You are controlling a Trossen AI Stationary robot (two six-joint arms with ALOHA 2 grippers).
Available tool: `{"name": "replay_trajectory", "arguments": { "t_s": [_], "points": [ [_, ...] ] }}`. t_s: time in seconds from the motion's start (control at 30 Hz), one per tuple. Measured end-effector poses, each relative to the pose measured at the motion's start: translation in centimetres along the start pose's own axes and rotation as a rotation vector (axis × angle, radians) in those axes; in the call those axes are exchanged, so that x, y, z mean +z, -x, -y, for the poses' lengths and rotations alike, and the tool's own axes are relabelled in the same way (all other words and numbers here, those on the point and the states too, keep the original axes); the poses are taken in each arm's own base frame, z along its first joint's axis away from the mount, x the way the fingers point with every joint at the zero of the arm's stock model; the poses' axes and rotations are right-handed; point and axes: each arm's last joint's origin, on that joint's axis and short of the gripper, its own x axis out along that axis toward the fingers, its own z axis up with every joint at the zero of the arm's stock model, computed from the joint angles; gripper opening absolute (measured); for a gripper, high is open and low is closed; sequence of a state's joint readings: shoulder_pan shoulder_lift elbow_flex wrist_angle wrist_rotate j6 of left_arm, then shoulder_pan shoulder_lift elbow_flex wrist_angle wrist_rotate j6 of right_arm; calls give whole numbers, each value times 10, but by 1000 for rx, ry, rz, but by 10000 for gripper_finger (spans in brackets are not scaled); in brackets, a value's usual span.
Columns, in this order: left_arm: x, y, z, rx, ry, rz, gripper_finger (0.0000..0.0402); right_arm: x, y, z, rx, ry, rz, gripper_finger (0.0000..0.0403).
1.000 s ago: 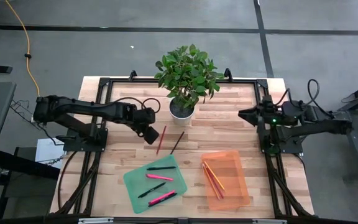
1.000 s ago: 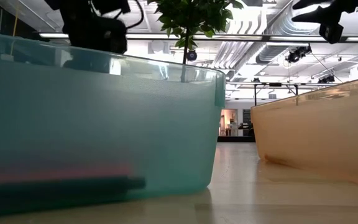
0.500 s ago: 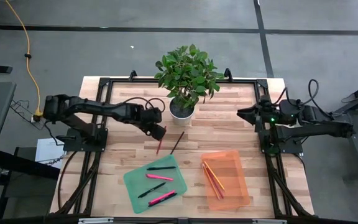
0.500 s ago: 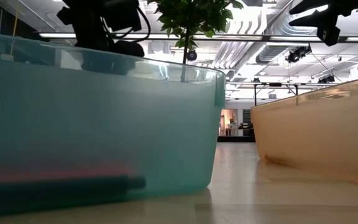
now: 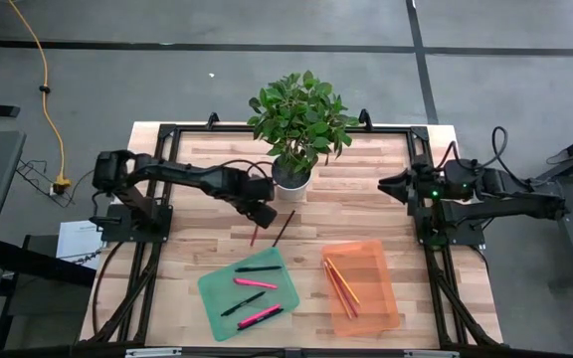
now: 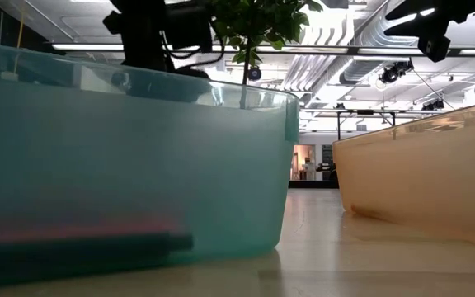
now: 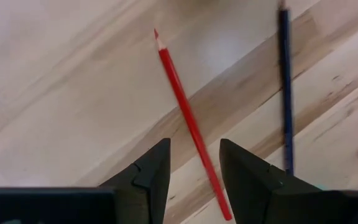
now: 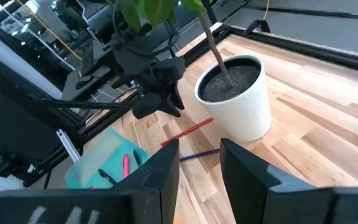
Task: Sort pens & pencils
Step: Put the red pencil into the orange bin
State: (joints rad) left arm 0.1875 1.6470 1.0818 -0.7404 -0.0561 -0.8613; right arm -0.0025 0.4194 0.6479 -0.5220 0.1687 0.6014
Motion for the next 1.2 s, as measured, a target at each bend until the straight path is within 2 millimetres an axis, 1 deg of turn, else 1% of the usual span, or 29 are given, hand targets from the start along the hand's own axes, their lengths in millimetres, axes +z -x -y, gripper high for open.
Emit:
{"name": "replay_trajectory", "arguments": {
  "t_s": [0.23, 0.37, 0.53, 0.8, 1.07, 1.13, 1.2],
  "points": [
    [4, -12, 9, 56, 0, -96, 127, -2, 0, 0, 8, 15, -28, 108],
    [5, -14, 13, 92, -5, -140, 127, -2, 0, 0, 15, 37, -34, 108],
    [7, -14, 18, 85, 16, -137, 127, -2, 0, 0, 21, 57, -37, 108],
    [6, -15, 18, 93, 65, -134, 127, -2, 0, 0, 32, 75, -44, 108],
    [-3, -32, 24, 121, 49, -197, 127, -3, 0, 0, 45, 80, -52, 108],
    [-3, -36, 29, 99, 50, -188, 127, -3, 1, 0, 47, 79, -51, 108],
    [-5, -38, 28, 109, 50, -203, 127, -3, 0, -1, 48, 77, -53, 108]
  ]
}}
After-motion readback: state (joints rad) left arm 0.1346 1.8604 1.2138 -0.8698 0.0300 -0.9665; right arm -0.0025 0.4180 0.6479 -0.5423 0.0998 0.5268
